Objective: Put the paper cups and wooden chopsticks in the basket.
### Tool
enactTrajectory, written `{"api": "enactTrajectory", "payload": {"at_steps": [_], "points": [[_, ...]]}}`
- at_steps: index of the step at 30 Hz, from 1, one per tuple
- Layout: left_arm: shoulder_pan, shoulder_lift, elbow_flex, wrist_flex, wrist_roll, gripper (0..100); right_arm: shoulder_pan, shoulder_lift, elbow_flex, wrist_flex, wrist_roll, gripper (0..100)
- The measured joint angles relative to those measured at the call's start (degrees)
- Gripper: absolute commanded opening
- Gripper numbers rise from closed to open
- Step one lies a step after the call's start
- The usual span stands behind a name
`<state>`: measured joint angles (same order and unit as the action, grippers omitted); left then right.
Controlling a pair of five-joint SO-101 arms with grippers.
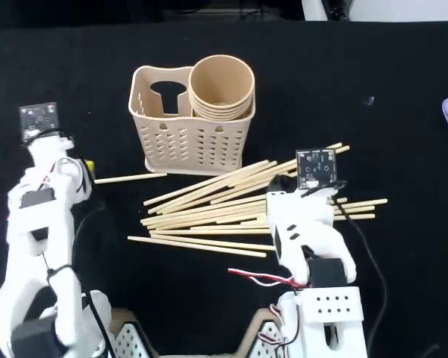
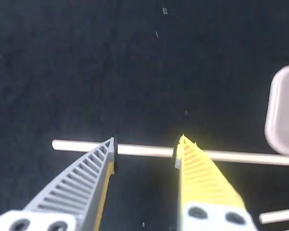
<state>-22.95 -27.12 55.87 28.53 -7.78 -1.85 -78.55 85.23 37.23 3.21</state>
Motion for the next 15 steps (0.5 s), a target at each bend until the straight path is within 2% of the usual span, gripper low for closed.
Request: {"api": "enactTrajectory", "payload": {"at_steps": [7, 9, 12, 15], "points": [[0.18, 14.24, -9.14, 0.18, 0.44, 21, 0.00, 0.00, 0.00, 0.00, 0.00, 1.1], [0.18, 17.93, -10.64, 0.18, 0.44, 16, 0.00, 0.00, 0.00, 0.00, 0.00, 1.1], [0.18, 21.80, -11.43, 0.18, 0.44, 2, 0.00, 0.00, 0.00, 0.00, 0.00, 1.1], [0.26, 22.42, -11.43, 0.18, 0.44, 9, 0.00, 0.00, 0.00, 0.00, 0.00, 1.1]]}}
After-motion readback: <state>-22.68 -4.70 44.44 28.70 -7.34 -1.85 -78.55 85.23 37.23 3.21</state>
